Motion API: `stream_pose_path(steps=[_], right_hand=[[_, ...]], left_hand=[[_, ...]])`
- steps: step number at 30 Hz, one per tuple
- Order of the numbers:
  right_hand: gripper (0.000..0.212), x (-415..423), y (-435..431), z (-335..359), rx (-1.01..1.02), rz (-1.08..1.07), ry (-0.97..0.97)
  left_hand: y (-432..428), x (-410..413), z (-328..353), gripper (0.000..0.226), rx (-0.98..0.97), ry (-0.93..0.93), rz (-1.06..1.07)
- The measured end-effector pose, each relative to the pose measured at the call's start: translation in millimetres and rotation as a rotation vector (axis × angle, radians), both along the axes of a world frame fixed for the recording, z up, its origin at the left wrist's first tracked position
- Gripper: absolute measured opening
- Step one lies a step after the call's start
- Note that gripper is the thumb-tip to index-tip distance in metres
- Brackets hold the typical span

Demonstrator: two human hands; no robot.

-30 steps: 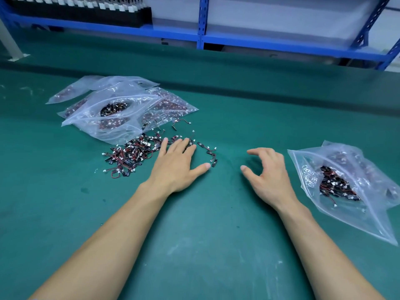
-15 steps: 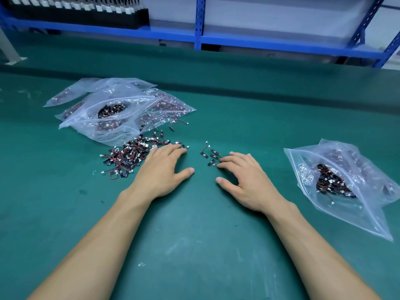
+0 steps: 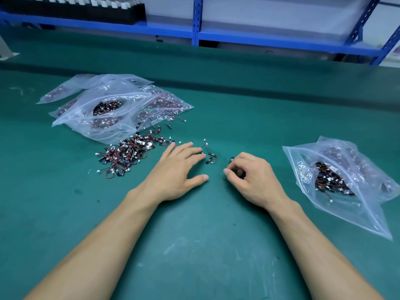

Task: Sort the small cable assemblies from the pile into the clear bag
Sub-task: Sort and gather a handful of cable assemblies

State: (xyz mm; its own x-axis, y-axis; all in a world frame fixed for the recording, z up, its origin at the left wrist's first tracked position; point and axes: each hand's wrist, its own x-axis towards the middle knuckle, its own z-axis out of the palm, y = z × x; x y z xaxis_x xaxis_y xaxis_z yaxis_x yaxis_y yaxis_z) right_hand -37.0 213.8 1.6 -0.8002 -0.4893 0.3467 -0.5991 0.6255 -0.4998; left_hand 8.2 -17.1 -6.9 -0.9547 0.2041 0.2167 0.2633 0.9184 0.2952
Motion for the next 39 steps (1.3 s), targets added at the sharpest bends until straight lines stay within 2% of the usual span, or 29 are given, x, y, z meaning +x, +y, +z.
stream_pose_path(steps=[4,8,11,15,18,27,35,39], right_hand=[[0.005,-1.3,1.6,-1.4,-0.018,-0.051,0.072],[0.031,-4.0,2.2,-4.7,0.089,-0.067,0.011],[0.026,-6.3,3.8,-6.9,0.129,-0.084,-0.018],[0.014,-7.2,7.2,-4.7,0.085,-0.096,-0.039],[0.007,-6.0,7.6,-2.9,0.039,-0.074,-0.064],[0.02,-7.9,9.6,-0.3,-0.051,-0.179,-0.069],[0.017,-10.6,11.7,-5.0,-0.033,-0.131,-0.041],[0.014,-11.3,11.0,-7.1,-0.006,-0.116,-0.047]], left_hand=[[1.5,-0.3,-0.6,0.06,-0.007,-0.011,-0.027],[2.0,0.8,-0.1,0.058,-0.004,-0.021,-0.066],[2.8,0.6,0.5,0.058,-0.014,-0.021,-0.062],[-0.2,0.9,2.6,0.053,0.009,0.023,-0.008],[4.6,1.5,4.3,0.049,0.058,0.09,-0.054],[22.5,1.0,2.3,0.051,-0.015,0.066,-0.156],[20.4,8.8,6.0,0.021,0.189,0.11,-0.31],[13.0,5.2,6.5,0.02,0.261,0.171,-0.187]])
